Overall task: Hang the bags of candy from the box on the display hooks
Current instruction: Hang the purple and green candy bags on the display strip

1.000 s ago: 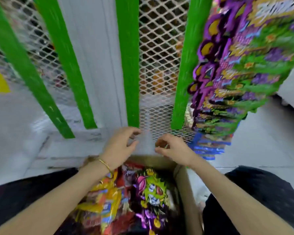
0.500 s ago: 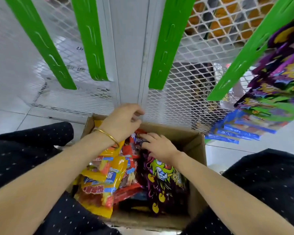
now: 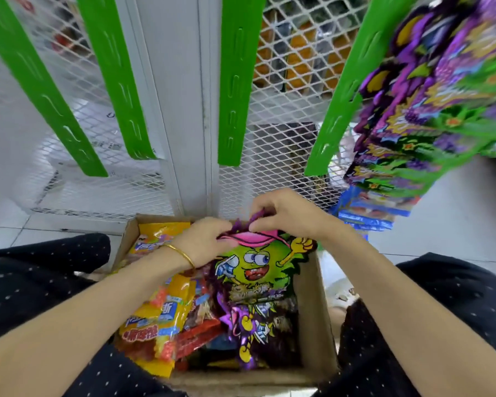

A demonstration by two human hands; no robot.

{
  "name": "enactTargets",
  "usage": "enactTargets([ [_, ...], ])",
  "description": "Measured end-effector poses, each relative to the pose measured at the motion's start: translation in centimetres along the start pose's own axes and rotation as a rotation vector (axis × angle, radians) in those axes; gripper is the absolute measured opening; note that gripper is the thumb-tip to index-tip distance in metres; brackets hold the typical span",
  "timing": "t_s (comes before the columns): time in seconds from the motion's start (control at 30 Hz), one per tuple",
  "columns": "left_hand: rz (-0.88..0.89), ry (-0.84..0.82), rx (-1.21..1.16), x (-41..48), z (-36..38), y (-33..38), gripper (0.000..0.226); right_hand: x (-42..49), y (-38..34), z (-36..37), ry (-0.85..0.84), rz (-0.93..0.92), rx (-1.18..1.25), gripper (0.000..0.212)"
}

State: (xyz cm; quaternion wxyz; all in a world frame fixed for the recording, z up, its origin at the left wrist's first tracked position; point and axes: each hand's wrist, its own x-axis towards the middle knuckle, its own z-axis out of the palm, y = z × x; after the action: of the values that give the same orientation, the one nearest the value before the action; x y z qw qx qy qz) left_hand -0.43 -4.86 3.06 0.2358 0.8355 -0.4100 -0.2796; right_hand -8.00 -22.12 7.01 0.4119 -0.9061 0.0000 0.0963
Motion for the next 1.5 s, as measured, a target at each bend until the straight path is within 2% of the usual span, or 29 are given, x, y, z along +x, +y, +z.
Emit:
enactTargets([
  [0.07, 0.054, 0.067, -0.043, -0.6, -1.6, 1.7, 0.016, -2.4, -0.5, -1.6, 0.063, 0.03, 0.089, 0.027],
  [0.17, 0.122, 0.094, -0.049, -1.5, -4.8, 5.5, 0.013, -5.7, -1.2, -4.0, 0.214, 0.064, 0.162, 0.013],
  [0.2, 0.151, 0.084, -0.018, -1.7, -6.1, 7.0, 0.013, -6.7, -1.9, -5.0, 0.291, 0.062, 0.178, 0.016],
  [0.27, 0.221, 0.065, 0.083, -1.8, -8.8, 10.4, 0.013, -8.8, -4.0, -7.3, 0.412, 0.021, 0.188, 0.008],
  [0.33, 0.283, 0.049, 0.161, -1.6, -12.0, 14.1, 0.027, -10.9, -6.9, -10.1, 0.479, -0.031, 0.168, 0.005],
  [0.4, 0.377, -0.008, 0.188, -2.0, -15.4, 18.5, 0.057, -13.0, -9.6, -13.4, 0.526, -0.078, 0.125, 0.015],
  [0.43, 0.407, -0.009, 0.172, -2.5, -17.2, 21.1, 0.064, -14.2, -11.0, -15.2, 0.568, -0.095, 0.097, 0.015],
  [0.47, 0.428, 0.024, 0.12, -2.9, -19.0, 23.9, 0.06, -15.3, -12.1, -17.0, 0.621, -0.109, 0.059, 0.011],
  [0.53, 0.517, 0.131, -0.081, -3.1, -22.3, 29.4, 0.034, -17.3, -14.4, -20.5, 0.752, -0.149, -0.015, 0.005],
  [0.63, 0.68, 0.348, -0.316, -2.8, -26.2, 37.5, 0.013, -19.7, -17.0, -25.5, 0.968, -0.21, -0.005, 0.005],
  [0.73, 0.792, 0.471, -0.343, -1.8, -28.9, 43.5, 0.019, -21.4, -18.7, -30.1, 1.149, -0.237, -0.018, 0.009],
  [0.8, 0.782, 0.522, -0.295, -0.4, -30.4, 45.9, 0.024, -21.8, -19.4, -32.8, 1.241, -0.253, -0.045, 0.013],
  [0.87, 0.766, 0.545, -0.25, 0.8, -31.7, 47.4, 0.021, -21.8, -20.2, -35.1, 1.296, -0.282, -0.051, 0.009],
  [1.03, 0.641, 0.481, -0.365, 2.4, -33.8, 49.4, 0.021, -20.3, -22.0, -39.9, 1.34, -0.262, -0.223, 0.018],
  [1.13, 0.608, 0.38, -0.407, 2.1, -34.9, 49.7, 0.026, -18.9, -22.9, -41.8, 1.355, -0.251, -0.337, 0.024],
  [1.23, 0.564, 0.3, -0.345, 1.9, -35.6, 50.0, 0.028, -17.8, -23.3, -42.8, 1.369, -0.229, -0.412, 0.031],
  [1.37, 0.535, 0.371, -0.302, 2.2, -35.5, 50.4, 0.02, -17.4, -23.7, -43.2, 1.406, -0.216, -0.487, 0.026],
  [1.5, 0.544, 0.385, -0.317, 2.3, -35.0, 50.8, 0.025, -17.6, -24.3, -43.4, 1.401, -0.198, -0.597, 0.024],
])
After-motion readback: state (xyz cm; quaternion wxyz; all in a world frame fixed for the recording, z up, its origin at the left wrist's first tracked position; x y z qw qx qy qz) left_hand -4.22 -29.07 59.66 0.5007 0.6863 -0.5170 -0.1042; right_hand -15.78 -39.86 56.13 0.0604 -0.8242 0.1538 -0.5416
